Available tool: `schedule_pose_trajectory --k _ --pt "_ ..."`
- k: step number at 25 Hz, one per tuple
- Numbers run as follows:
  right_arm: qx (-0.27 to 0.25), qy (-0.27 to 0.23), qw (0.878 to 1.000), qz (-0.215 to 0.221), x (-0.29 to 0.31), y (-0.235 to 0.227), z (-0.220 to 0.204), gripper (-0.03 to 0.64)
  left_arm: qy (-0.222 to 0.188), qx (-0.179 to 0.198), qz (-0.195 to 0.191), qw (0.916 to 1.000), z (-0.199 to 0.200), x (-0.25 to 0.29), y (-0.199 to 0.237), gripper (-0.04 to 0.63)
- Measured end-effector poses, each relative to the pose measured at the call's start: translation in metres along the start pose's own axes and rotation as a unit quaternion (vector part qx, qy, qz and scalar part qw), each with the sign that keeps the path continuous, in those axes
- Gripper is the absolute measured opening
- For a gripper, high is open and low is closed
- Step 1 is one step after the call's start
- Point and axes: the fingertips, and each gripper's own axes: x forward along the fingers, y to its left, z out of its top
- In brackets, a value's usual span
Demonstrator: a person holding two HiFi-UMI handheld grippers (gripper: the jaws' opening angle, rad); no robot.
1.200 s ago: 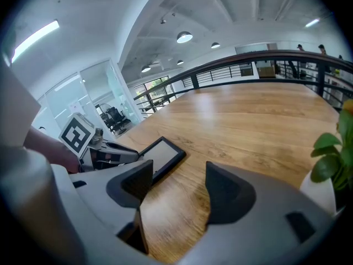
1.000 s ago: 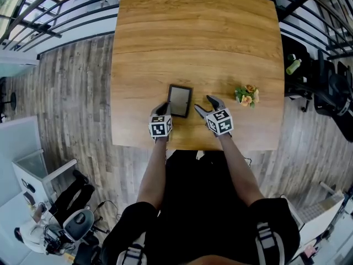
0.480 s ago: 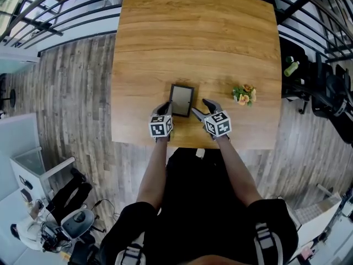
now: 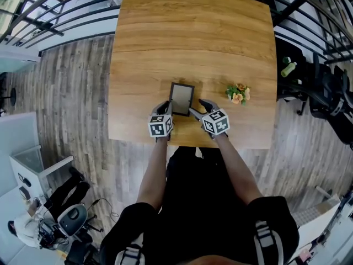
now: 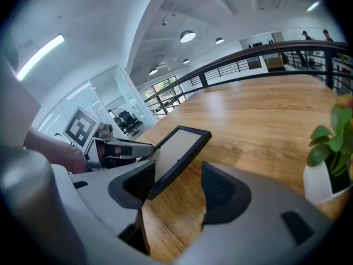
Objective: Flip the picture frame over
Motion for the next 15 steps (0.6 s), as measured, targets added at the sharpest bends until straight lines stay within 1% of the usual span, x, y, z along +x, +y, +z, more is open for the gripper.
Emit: schedule_pose_trajectory --k 7,10,13,15 --pt "0.007 0.003 1.0 0.021 -0.006 -0.001 -0.003 0.272 -0.023 -0.009 0.001 0.9997 0.012 -0.009 -0.019 0.055" --pt "0.033 -0.006 0.998 0.044 -0.007 0.004 -0.001 0.268 -0.03 -0.006 0.004 0.9995 0.016 -0.013 -0.023 0.057" --pt "0.076 -0.022 0.994 0.076 -0.007 0.013 0.006 0.263 -0.039 -0.007 0.006 0.9992 0.019 -0.019 -0.025 0.057" --pt "0.091 -0.028 0.992 0.087 -0.008 0.015 0.009 0.258 -0.045 -0.008 0.005 0.9989 0.02 -0.023 -0.029 0.057"
